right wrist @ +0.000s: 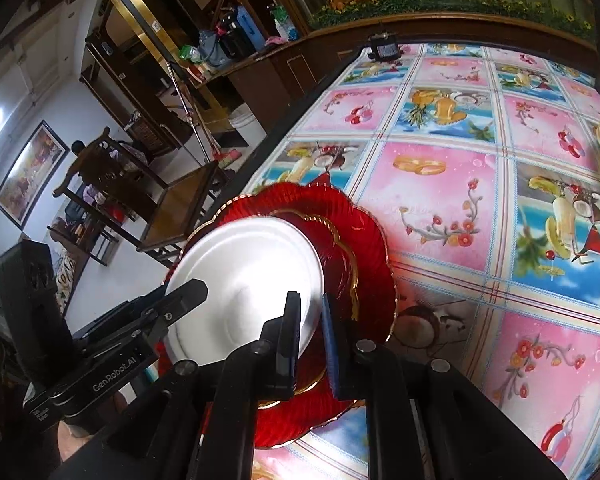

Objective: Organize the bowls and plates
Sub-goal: 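Lower the white plate onto the red plates and open the left gripper, then move the left gripper to the cream plate and grasp its rim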

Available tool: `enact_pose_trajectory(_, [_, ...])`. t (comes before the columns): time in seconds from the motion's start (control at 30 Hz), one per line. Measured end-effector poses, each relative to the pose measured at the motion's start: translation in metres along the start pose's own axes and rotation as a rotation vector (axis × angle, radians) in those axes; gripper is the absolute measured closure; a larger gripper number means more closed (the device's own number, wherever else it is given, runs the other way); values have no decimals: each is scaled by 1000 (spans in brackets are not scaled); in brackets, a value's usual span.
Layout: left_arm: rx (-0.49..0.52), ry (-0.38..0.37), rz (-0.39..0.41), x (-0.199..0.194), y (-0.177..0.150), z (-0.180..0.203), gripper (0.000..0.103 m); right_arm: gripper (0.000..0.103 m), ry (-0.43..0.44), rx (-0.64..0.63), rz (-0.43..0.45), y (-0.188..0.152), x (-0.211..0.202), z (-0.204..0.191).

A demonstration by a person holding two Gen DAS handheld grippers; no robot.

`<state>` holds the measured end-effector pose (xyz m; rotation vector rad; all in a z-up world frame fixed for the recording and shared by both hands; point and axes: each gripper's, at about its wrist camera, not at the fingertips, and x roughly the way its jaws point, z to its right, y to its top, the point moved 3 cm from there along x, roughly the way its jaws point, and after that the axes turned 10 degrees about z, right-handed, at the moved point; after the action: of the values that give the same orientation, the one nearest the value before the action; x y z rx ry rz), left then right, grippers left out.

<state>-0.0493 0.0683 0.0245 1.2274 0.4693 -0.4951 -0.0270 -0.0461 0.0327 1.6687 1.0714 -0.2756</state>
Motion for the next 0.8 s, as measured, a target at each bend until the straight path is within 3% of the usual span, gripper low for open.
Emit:
enact_pose_trajectory(0.13, [-6, 6, 20, -5, 3, 1, 52, 90, 8, 25, 31, 5, -14, 7])
enact_pose_trajectory(0.5, [8, 15, 49, -13, 12, 15, 52, 90, -20, 162, 113, 14, -51, 68])
enact_pose_trajectory(0.8, [126, -52, 21, -7, 8, 77, 52, 89, -95, 322, 204, 13, -89, 149])
